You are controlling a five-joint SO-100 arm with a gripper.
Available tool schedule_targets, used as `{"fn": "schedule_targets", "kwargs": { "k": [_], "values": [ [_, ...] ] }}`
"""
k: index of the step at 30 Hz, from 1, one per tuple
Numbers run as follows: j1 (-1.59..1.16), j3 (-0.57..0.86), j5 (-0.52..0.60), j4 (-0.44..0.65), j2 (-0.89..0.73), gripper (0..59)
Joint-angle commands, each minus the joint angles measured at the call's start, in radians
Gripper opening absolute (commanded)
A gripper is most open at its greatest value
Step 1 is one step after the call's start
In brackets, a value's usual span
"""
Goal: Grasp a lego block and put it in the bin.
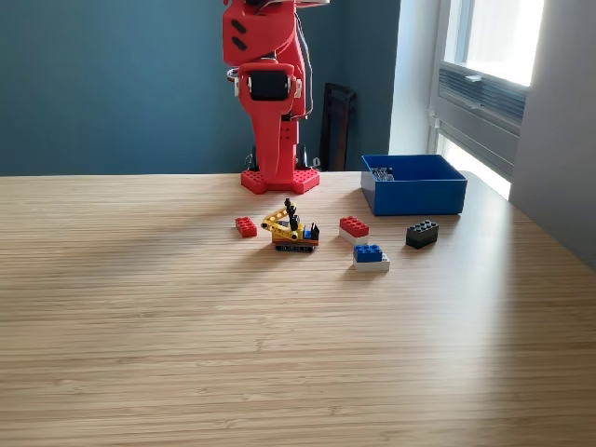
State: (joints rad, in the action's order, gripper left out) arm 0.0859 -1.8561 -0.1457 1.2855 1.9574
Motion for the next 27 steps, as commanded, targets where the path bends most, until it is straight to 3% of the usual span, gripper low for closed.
{"fn": "schedule_targets", "kwargs": {
  "k": [1,9,16,27],
  "values": [
    [-0.009,-0.018,0.029,0.015,0.058,27.1],
    [-0.077,-0.094,0.173,0.021,-0.067,24.8],
    [-0.109,-0.064,0.279,0.012,-0.186,21.8],
    [-0.115,-0.011,0.333,-0.121,-0.396,21.3]
  ]
}}
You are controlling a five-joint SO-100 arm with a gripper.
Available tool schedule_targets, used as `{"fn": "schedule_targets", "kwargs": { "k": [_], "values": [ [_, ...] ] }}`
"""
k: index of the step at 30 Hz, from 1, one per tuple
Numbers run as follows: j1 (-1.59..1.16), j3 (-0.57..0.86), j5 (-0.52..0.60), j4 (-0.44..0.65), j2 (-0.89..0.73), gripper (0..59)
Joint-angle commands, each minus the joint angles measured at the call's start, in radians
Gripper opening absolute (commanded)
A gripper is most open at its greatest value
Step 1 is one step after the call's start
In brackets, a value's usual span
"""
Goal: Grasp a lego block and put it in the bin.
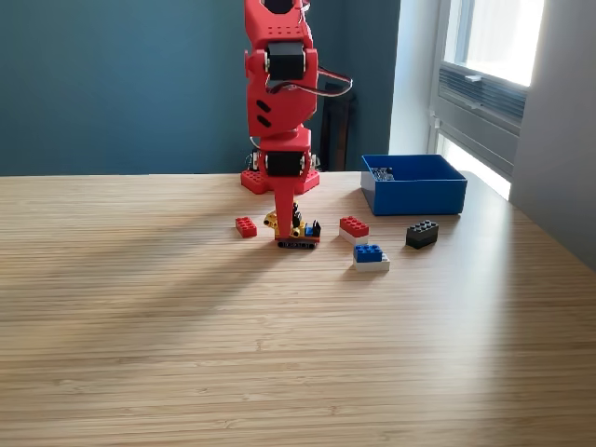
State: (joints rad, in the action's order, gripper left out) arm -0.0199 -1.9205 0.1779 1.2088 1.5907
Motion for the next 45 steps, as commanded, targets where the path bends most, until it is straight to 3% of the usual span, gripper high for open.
{"fn": "schedule_targets", "kwargs": {
  "k": [1,4,9,18,23,28,31,45],
  "values": [
    [-0.011,0.054,0.011,-0.055,-0.044,20.7],
    [-0.014,0.061,0.021,-0.072,-0.083,15.7],
    [-0.017,0.080,0.040,-0.078,-0.117,0.4],
    [-0.018,0.103,0.055,-0.046,-0.103,0.1],
    [-0.031,0.229,0.060,0.107,-0.100,0.0],
    [-0.044,0.485,0.069,0.307,-0.095,0.0],
    [-0.071,0.566,0.069,0.353,-0.051,0.0],
    [-0.623,0.410,0.107,0.402,0.245,0.0]
  ]
}}
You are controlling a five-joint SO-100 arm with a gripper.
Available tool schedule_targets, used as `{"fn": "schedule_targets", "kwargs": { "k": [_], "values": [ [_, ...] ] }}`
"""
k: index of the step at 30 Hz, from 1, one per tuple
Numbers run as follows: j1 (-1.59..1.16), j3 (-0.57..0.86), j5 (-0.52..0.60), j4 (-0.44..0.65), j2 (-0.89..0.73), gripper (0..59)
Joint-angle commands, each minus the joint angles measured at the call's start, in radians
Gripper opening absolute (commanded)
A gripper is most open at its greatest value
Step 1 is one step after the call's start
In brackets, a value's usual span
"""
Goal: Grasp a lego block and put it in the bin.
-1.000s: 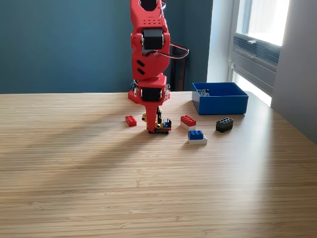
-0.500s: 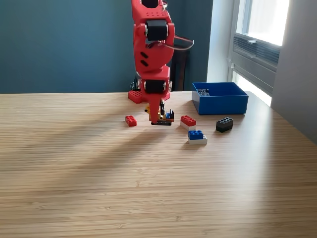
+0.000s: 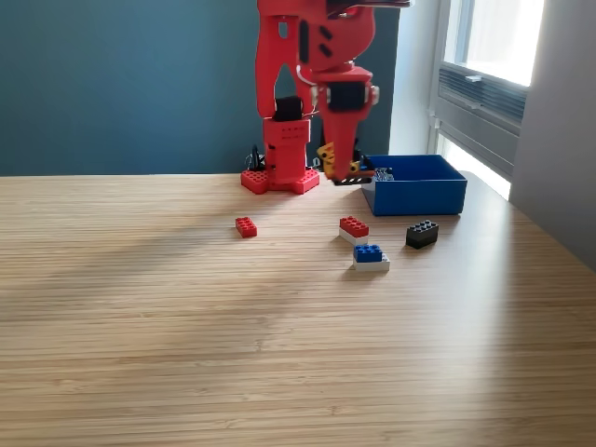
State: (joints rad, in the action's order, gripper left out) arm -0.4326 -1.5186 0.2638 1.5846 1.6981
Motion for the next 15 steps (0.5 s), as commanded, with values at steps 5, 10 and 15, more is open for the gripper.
{"fn": "schedule_targets", "kwargs": {
  "k": [5,10,15],
  "values": [
    [-0.434,0.014,0.034,0.028,0.143,0.0],
    [-0.626,0.011,0.035,0.026,0.141,0.0],
    [-0.746,-0.009,0.020,0.026,0.121,0.0]
  ]
}}
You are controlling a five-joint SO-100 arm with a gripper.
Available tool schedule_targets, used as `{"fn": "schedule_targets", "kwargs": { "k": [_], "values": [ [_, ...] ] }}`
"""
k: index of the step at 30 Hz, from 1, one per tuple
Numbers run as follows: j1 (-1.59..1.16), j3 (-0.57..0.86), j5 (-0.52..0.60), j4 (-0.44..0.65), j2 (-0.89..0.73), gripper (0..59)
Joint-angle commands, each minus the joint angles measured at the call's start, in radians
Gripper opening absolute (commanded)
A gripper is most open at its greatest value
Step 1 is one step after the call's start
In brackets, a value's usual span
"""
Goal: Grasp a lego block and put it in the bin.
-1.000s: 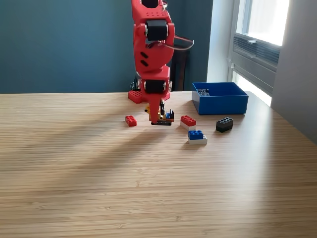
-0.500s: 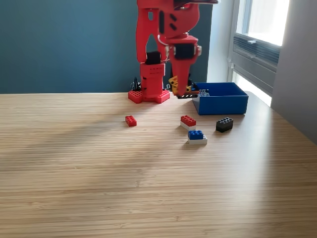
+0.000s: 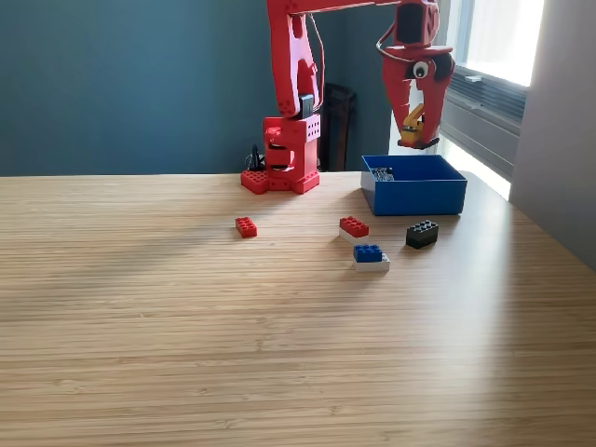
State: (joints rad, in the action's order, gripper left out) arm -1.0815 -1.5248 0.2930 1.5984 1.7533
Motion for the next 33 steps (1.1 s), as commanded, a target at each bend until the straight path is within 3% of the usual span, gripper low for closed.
{"fn": "schedule_targets", "kwargs": {
  "k": [1,9,10,12,14,18,21,25,33],
  "values": [
    [-0.106,-0.008,-0.014,0.012,0.060,0.0],
    [-0.114,-0.029,-0.038,0.011,0.028,0.2],
    [-0.114,-0.032,-0.040,0.011,0.025,2.7],
    [-0.115,-0.035,-0.040,0.011,0.021,15.2],
    [-0.115,-0.041,-0.043,0.011,0.021,22.7],
    [-0.115,-0.051,-0.048,0.011,0.021,25.8],
    [-0.110,-0.055,-0.048,0.011,0.021,21.5],
    [-0.064,-0.043,-0.032,0.011,0.021,1.3],
    [0.247,0.017,-0.035,0.009,0.021,0.1]
  ]
}}
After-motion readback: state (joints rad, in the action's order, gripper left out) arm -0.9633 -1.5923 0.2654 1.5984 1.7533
